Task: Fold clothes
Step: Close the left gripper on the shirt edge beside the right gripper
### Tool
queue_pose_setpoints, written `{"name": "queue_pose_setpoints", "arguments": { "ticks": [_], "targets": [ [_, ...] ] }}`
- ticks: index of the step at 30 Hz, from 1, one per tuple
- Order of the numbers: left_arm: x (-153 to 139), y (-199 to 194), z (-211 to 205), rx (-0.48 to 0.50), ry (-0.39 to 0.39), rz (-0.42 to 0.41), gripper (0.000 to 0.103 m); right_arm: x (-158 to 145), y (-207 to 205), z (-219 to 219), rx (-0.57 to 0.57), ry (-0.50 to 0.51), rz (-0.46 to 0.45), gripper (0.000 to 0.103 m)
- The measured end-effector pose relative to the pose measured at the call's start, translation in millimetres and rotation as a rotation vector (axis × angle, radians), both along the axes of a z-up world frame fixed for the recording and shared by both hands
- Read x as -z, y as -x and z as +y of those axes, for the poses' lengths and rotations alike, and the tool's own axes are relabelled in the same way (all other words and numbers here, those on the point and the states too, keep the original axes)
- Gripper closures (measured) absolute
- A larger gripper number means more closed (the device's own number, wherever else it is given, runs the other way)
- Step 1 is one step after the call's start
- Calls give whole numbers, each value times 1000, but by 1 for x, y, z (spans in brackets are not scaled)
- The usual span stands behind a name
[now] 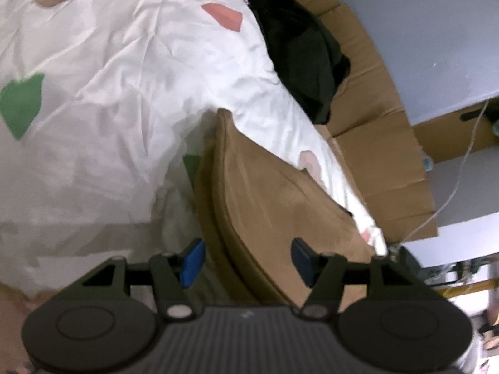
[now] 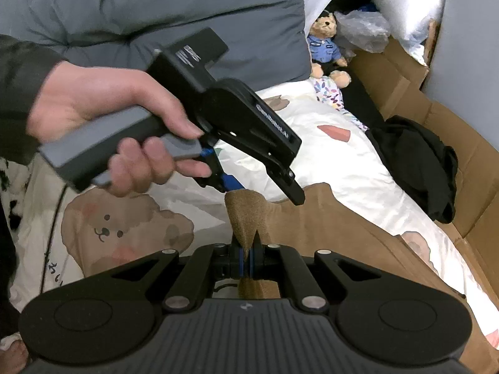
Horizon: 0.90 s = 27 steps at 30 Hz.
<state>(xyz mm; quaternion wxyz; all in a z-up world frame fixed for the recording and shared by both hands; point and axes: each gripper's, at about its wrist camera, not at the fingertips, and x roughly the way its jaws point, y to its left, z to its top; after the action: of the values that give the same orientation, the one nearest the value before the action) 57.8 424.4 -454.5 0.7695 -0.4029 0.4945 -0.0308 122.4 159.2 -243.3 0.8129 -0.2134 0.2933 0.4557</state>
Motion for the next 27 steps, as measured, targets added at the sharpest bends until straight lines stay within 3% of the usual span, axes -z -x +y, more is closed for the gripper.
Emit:
{"name": "queue_pose_setpoints", "arguments": {
  "ticks": [5,18,27],
  "targets": [
    [9,-22,-6,18,-7,15,38,-1,-7,-5,23,-13,53,100],
    [22,-69,-21,12,-83,46,38,-5,-20,-33,51,-47,71,100],
    [36,-88,-25,25,-57,50,39,-7,-21,-48,76,-60,72,100]
  ]
}}
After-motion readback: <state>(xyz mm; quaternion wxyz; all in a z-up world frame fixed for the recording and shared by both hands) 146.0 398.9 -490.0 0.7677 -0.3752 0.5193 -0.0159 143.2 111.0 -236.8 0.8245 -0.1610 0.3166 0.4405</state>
